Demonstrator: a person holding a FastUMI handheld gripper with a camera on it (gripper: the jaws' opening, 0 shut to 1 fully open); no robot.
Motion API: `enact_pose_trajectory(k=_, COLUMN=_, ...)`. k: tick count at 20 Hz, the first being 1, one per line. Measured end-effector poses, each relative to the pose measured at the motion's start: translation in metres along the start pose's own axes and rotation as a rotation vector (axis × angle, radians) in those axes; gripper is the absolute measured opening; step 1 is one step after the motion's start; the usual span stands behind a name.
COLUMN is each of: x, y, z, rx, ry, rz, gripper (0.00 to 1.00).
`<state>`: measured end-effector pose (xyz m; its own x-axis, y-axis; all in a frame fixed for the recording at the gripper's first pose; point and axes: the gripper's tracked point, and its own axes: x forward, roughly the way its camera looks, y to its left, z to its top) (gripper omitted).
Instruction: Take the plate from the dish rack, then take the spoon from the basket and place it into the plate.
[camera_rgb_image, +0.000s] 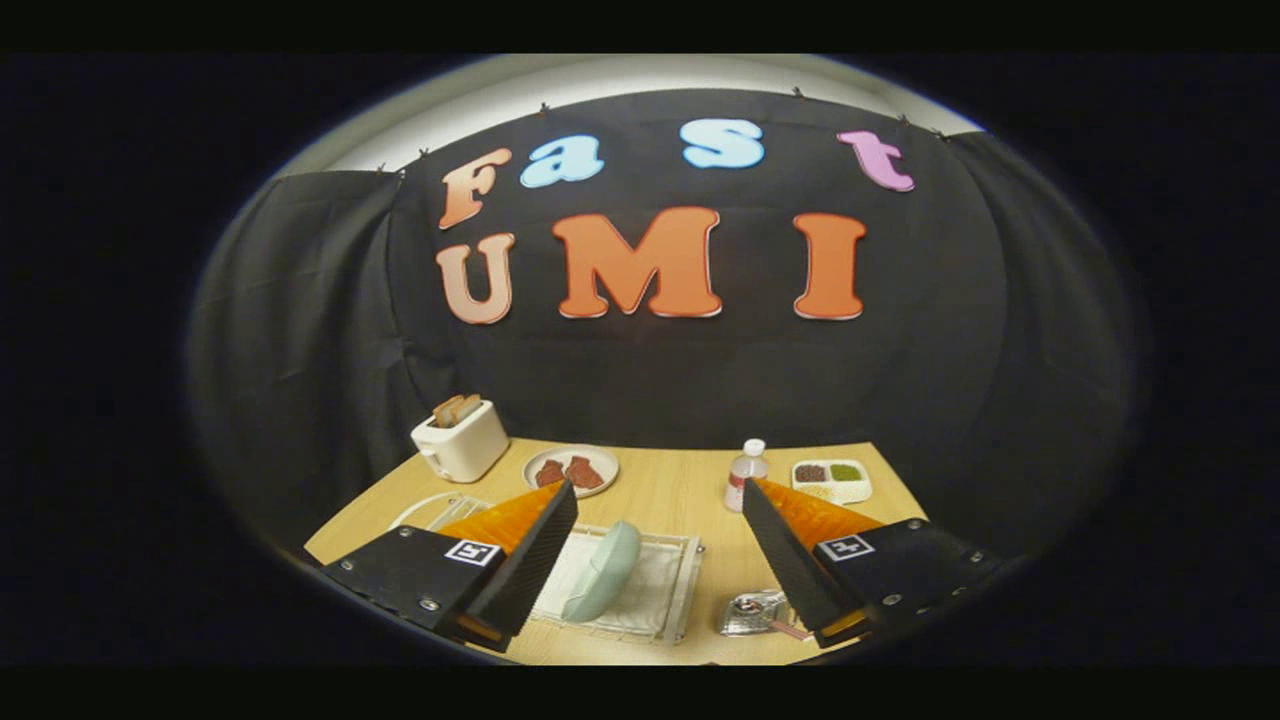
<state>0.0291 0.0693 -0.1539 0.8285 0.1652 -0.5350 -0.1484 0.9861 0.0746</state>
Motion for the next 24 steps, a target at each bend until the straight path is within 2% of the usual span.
enact_pose_trajectory(k=5, x=0.036, y=0.008, z=-0.043, rx=0.014, ry=0.224, rz=0.043, gripper=0.96)
enact_pose_trajectory(k=9, x=0.062, y=0.015, z=-0.074, rx=0.027, ry=0.367, rz=0.046, gripper=0.96)
enact_pose_trajectory(k=12, x=0.072, y=0.016, z=-0.102, rx=0.007, ry=0.489, rz=0.038, gripper=0.89)
enact_pose_trajectory(k=17, x=0.085, y=0.03, z=-0.146, rx=0.033, ry=0.679, rz=0.027, gripper=0.72)
enact_pose_trajectory(k=20, x=0.088, y=0.038, z=-0.165, rx=0.06, ry=0.743, rz=0.006, gripper=0.68)
enact_pose_trajectory(k=22, x=0.087, y=0.04, z=-0.176, rx=0.07, ry=0.782, rz=-0.019, gripper=0.55)
enact_pose_trajectory(k=23, x=0.085, y=0.04, z=-0.179, rx=0.07, ry=0.797, rz=-0.027, gripper=0.45)
enact_pose_trajectory(k=24, x=0.085, y=0.038, z=-0.179, rx=0.062, ry=0.79, rz=-0.046, gripper=0.42)
